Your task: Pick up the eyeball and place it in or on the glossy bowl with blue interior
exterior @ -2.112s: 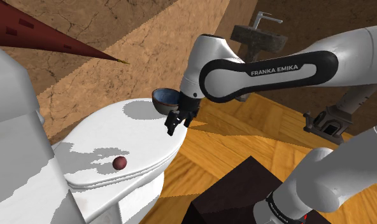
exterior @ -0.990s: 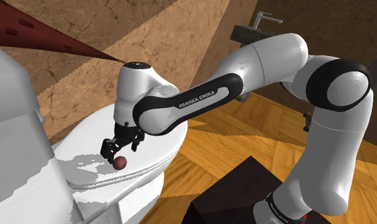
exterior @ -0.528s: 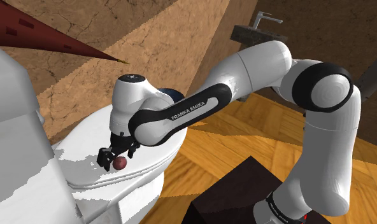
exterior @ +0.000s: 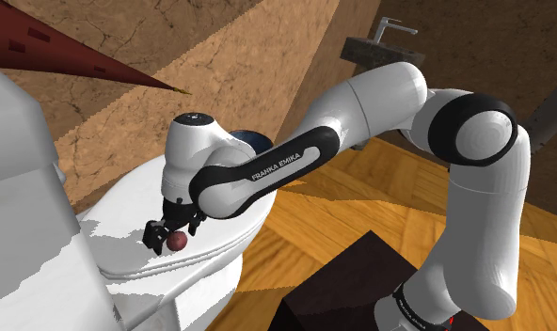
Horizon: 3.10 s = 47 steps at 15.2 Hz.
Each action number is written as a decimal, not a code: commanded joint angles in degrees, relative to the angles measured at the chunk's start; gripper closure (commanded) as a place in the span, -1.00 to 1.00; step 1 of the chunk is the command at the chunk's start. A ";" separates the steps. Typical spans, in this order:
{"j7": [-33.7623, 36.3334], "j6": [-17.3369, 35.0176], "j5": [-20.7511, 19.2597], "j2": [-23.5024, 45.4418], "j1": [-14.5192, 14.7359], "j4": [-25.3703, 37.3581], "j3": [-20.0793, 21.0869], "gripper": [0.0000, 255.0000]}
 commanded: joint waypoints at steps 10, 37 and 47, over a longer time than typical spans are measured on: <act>0.00 0.01 0.00 0.01 0.00 0.00 0.00 1.00; -1.75 -17.49 4.81 -8.85 -1.83 9.44 2.67 1.00; -7.27 -21.19 6.86 -11.15 -5.77 10.77 1.58 1.00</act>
